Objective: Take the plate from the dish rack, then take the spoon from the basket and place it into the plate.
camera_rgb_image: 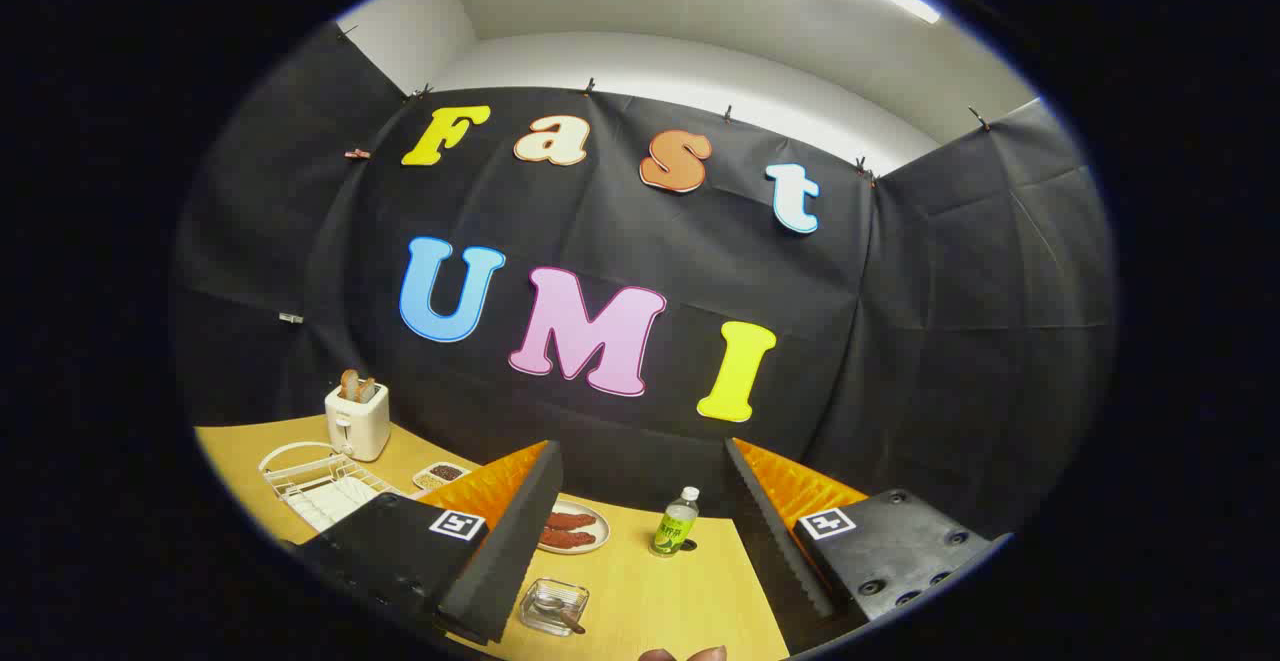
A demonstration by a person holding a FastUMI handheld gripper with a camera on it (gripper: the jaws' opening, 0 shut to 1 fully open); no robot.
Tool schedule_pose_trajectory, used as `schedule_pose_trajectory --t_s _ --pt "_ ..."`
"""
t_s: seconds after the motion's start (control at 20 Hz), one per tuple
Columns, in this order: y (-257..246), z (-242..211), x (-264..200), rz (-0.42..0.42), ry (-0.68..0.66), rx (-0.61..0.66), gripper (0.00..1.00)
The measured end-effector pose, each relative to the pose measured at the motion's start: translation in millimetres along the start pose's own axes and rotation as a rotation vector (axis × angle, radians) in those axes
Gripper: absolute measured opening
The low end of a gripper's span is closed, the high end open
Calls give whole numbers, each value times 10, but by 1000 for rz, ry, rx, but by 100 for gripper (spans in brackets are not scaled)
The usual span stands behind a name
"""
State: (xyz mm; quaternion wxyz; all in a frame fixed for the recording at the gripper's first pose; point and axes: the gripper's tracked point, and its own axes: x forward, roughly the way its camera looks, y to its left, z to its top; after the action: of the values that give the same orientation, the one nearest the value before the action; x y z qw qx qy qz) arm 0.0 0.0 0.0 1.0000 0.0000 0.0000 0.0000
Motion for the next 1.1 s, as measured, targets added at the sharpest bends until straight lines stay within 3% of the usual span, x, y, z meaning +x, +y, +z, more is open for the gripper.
schedule_pose_trajectory --t_s 1.1 --pt "375 43 95 99 -1 16 98"
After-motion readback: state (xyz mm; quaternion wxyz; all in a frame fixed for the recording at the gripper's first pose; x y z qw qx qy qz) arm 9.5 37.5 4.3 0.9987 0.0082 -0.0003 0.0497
